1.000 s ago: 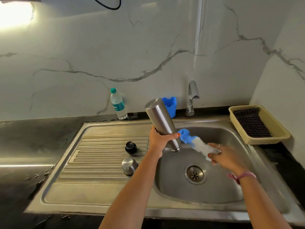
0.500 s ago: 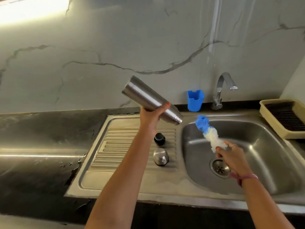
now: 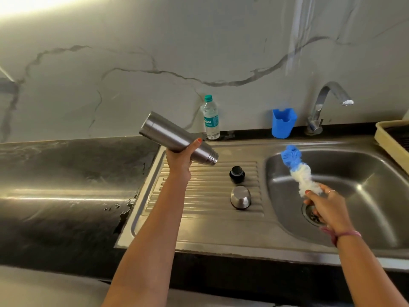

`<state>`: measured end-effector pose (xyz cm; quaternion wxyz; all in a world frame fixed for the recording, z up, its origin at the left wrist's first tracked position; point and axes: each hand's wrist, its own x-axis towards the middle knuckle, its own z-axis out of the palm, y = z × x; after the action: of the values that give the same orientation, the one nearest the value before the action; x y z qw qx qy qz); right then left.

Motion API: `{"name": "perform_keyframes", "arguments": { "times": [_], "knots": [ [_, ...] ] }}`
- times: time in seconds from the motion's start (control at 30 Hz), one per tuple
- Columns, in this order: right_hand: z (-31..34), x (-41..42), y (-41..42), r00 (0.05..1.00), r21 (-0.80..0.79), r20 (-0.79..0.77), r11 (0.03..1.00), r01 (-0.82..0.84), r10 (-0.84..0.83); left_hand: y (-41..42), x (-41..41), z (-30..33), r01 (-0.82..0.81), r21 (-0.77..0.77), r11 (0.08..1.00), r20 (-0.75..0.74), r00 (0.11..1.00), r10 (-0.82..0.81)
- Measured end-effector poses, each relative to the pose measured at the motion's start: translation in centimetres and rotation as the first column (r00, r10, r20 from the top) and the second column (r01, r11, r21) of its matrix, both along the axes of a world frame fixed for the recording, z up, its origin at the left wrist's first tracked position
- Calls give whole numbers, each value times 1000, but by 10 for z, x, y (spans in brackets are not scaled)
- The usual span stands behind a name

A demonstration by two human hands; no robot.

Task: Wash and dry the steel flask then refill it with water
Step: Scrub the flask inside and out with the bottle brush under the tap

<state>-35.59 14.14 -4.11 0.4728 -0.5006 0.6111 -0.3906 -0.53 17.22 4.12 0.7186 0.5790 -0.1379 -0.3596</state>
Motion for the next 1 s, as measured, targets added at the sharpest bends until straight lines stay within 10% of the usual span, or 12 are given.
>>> {"name": "perform_keyframes", "arguments": {
  "times": [0.43, 1.0],
  "knots": [
    [-5, 16, -3, 997, 34, -59, 998, 44, -42, -2, 2, -38, 9, 319, 948, 453, 877, -161],
    [-13, 21, -6, 994, 68, -90, 996, 61, -54, -14, 5, -77, -13, 372, 928, 507, 840, -191]
  ]
}}
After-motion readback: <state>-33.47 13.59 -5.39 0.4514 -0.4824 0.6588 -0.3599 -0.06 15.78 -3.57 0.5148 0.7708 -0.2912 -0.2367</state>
